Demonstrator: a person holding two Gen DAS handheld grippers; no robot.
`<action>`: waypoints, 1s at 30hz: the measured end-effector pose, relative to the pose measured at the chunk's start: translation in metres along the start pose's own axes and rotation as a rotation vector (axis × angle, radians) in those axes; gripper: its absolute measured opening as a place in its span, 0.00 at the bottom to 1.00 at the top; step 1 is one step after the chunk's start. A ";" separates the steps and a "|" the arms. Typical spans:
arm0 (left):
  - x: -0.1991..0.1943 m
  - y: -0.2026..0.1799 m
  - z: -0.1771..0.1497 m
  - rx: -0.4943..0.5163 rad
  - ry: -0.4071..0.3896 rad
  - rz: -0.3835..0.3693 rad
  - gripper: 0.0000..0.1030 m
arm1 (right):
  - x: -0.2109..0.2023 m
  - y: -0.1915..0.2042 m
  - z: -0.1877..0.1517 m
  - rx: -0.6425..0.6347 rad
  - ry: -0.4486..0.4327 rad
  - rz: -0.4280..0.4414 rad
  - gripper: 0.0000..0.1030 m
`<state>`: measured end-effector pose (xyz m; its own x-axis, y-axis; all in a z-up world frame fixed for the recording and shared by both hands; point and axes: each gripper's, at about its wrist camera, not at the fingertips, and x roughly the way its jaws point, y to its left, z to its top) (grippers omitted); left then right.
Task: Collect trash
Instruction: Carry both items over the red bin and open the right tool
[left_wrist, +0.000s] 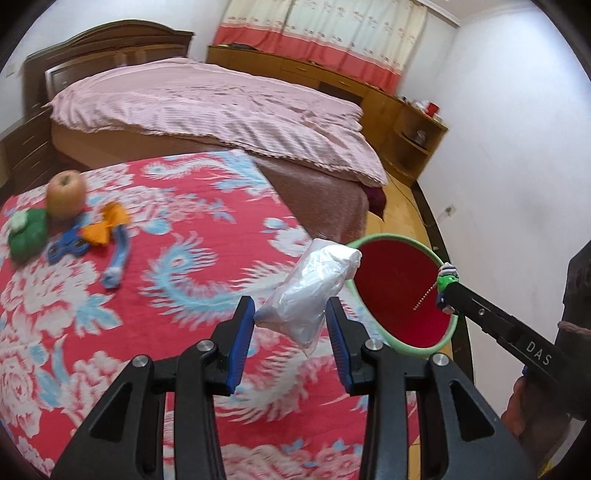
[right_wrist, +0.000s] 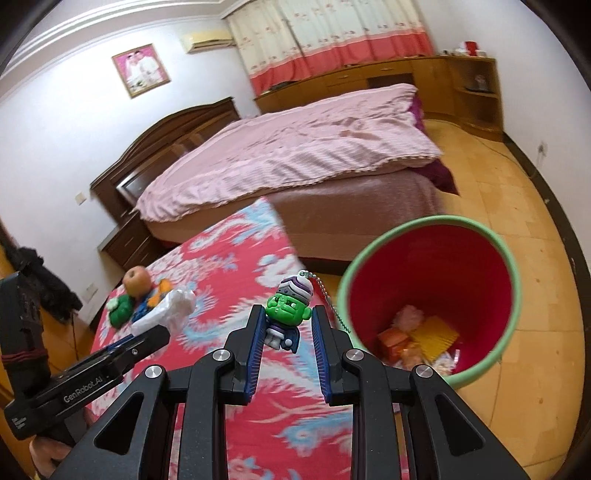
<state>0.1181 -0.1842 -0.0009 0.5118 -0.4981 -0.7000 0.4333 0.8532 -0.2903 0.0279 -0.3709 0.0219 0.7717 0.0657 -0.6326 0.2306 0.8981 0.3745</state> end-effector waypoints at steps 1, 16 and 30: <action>0.005 -0.007 0.001 0.014 0.007 -0.005 0.39 | 0.000 -0.004 0.000 0.008 0.000 -0.005 0.25; 0.092 -0.077 0.007 0.123 0.144 -0.060 0.39 | 0.020 -0.090 0.003 0.133 0.045 -0.110 0.25; 0.132 -0.104 0.006 0.170 0.208 -0.086 0.39 | 0.035 -0.128 0.008 0.187 0.064 -0.156 0.26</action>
<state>0.1451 -0.3399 -0.0592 0.3118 -0.5101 -0.8016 0.5955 0.7623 -0.2535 0.0300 -0.4868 -0.0426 0.6806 -0.0346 -0.7319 0.4544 0.8036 0.3845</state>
